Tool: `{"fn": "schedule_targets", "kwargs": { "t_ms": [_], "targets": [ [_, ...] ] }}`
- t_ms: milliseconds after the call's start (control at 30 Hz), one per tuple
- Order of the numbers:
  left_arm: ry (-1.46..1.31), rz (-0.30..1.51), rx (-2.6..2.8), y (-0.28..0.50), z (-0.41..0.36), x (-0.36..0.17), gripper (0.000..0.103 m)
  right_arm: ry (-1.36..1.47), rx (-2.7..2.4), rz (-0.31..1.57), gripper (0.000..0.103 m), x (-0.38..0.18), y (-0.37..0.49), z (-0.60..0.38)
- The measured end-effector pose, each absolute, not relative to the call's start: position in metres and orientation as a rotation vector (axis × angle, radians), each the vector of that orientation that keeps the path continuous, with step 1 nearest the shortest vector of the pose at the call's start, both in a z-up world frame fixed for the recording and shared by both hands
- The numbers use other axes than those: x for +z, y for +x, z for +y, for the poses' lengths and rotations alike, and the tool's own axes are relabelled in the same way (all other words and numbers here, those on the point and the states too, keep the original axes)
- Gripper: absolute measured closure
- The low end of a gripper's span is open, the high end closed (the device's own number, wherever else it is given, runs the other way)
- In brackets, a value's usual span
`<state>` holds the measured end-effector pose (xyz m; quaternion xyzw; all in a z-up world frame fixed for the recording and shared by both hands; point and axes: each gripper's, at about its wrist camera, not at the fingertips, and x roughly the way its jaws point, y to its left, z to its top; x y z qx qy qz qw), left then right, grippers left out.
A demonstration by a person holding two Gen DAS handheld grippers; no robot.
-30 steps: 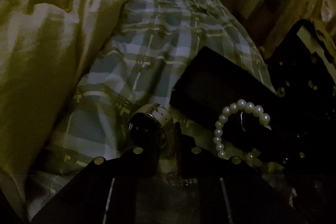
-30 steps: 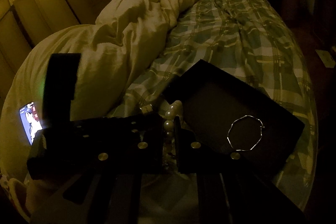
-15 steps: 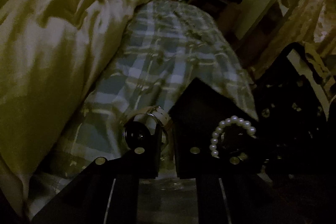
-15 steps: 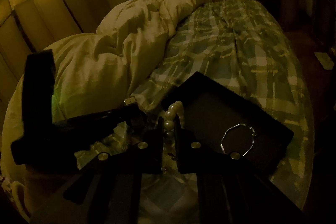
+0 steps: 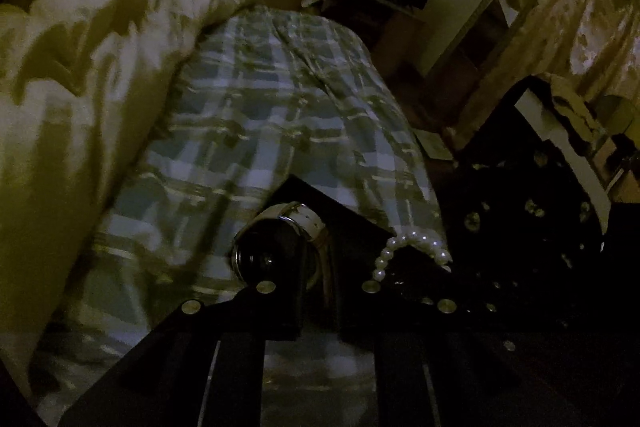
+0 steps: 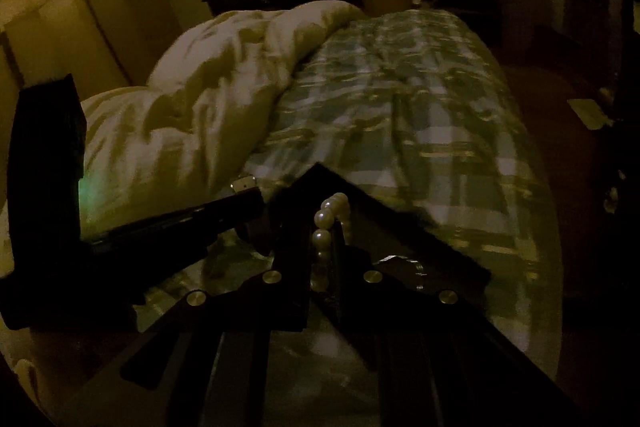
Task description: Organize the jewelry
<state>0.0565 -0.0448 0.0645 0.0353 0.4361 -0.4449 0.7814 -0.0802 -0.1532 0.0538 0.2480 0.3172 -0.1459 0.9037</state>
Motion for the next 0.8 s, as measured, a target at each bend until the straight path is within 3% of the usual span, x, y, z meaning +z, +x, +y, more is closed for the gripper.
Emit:
{"fn": "schedule_targets", "kwargs": {
  "t_ms": [133, 233, 267, 300, 367, 467, 567, 800],
  "targets": [
    [0.037, 0.991, -0.983, 0.064, -0.058, 0.057, 0.093, 0.534, -0.368, 0.693, 0.093, 0.046, -0.082, -0.167],
    [0.064, 0.98, -0.984, 0.059, -0.067, 0.057, 0.087, 0.553, -0.379, 0.708, 0.091, 0.041, -0.083, -0.172],
    [0.07, 0.971, -0.986, 0.058, -0.066, 0.057, 0.085, 0.548, -0.386, 0.716, 0.081, 0.04, -0.082, -0.172],
    [0.079, 0.959, -0.992, 0.055, -0.066, 0.057, 0.084, 0.546, -0.392, 0.72, 0.059, 0.04, -0.081, -0.172],
    [0.088, 0.953, -0.988, 0.054, -0.064, 0.057, 0.073, 0.561, -0.405, 0.702, 0.041, 0.041, -0.083, -0.173],
    [0.07, 0.943, -0.96, 0.056, -0.053, 0.058, 0.055, 0.53, -0.415, 0.698, 0.041, 0.044, -0.083, -0.17],
    [0.051, 0.95, -0.931, 0.061, -0.037, 0.056, 0.043, 0.524, -0.413, 0.694, 0.041, 0.045, -0.083, -0.169],
    [0.044, 0.978, -0.85, 0.069, -0.008, 0.047, 0.03, 0.494, -0.375, 0.689, 0.041, 0.048, -0.081, -0.159]
  ]
}}
